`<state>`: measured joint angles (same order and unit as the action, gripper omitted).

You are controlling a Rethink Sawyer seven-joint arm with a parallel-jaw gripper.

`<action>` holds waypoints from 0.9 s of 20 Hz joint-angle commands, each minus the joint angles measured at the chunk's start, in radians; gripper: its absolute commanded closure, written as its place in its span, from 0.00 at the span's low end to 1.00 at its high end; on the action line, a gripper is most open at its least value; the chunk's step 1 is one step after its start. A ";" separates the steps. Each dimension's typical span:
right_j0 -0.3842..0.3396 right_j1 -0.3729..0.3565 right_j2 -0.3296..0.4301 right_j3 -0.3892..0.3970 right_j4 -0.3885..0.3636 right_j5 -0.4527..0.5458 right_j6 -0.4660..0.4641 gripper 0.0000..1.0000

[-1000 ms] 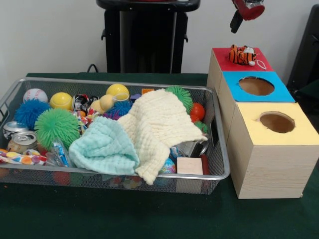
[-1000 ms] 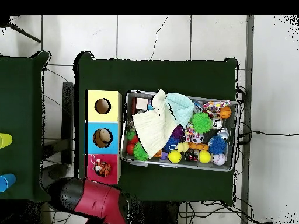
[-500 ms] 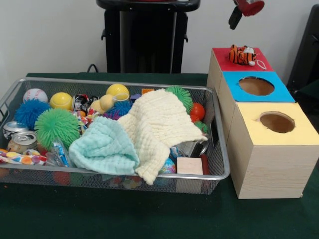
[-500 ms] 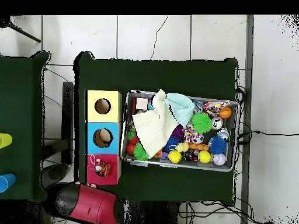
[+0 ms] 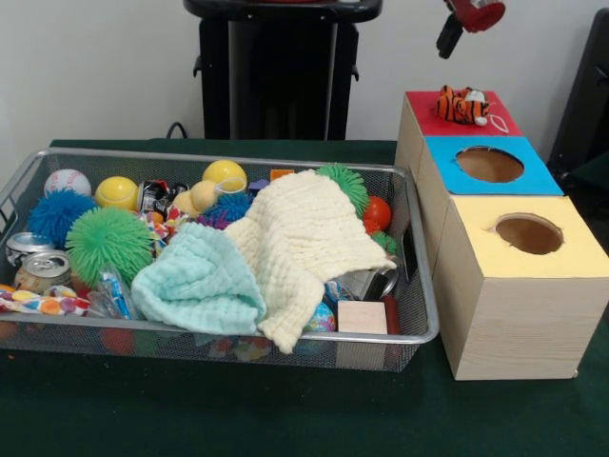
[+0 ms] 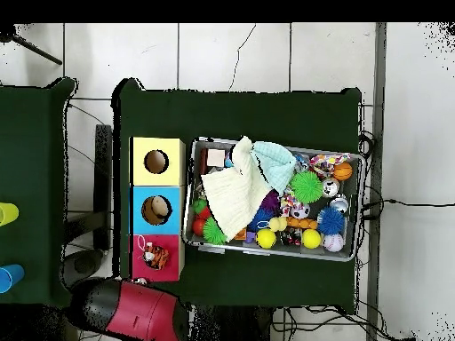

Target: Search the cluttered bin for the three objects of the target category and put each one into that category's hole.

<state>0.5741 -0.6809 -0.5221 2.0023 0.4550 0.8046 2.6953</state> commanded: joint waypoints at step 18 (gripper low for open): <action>-0.117 0.061 0.262 0.098 0.292 -0.448 0.169 1.00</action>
<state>0.5113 -0.6778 -0.4215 2.0414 0.6703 0.4917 2.6953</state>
